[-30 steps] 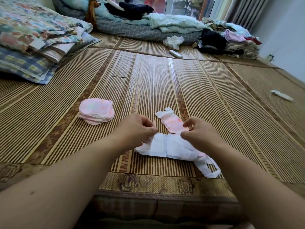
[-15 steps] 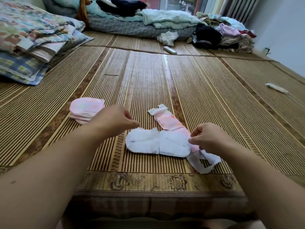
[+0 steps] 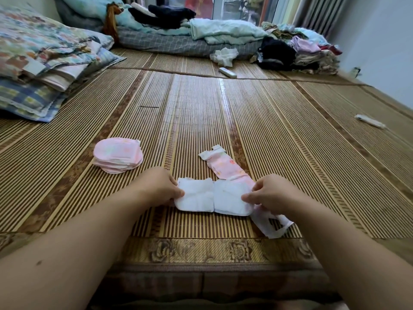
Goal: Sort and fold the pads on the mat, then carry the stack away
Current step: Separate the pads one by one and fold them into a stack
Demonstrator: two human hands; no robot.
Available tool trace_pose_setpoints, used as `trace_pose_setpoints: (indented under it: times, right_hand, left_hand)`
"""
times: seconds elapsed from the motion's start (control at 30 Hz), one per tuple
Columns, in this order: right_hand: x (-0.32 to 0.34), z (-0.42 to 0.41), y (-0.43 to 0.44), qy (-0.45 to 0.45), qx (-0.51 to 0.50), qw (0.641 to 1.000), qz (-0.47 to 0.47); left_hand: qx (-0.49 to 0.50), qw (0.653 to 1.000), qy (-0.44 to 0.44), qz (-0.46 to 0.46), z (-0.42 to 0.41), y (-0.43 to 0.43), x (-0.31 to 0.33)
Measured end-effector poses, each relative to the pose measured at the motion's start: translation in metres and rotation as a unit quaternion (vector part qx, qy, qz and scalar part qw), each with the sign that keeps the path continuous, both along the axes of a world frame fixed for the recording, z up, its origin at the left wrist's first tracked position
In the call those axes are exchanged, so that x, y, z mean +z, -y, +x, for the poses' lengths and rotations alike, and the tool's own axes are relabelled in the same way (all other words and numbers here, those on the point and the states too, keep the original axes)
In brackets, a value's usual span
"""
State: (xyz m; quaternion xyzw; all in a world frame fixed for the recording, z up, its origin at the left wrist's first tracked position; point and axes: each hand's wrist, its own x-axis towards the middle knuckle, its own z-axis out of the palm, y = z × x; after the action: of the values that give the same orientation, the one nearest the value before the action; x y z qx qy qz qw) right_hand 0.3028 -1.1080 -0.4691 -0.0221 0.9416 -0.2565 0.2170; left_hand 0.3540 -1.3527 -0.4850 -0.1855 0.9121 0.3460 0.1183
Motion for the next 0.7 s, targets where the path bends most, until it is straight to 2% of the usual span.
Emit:
trace_pose_setpoints:
  times: [0.17, 0.27, 0.37, 0.53, 0.7]
  right_hand:
    - [0.021, 0.005, -0.009, 0.008, -0.031, 0.985, -0.168]
    - [0.035, 0.012, -0.003, 0.02, -0.025, 0.959, -0.283]
    - [0.043, 0.02, 0.013, 0.037, -0.019, 0.929, -0.368]
    - [0.039, 0.031, 0.047, 0.01, 0.003, 0.92, -0.392]
    - [0.028, 0.03, 0.066, -0.056, 0.018, 0.931, -0.361]
  left_hand:
    - [0.067, 0.978, -0.077, 0.179, 0.005, 0.006, 0.018]
    - [0.057, 0.952, -0.1, 0.284, 0.011, 0.0, 0.031]
    - [0.032, 0.932, -0.1, 0.348, 0.017, -0.01, 0.037]
    - [0.009, 0.925, -0.127, 0.359, 0.02, -0.027, 0.037]
    - [-0.016, 0.935, -0.172, 0.31, 0.02, -0.03, 0.031]
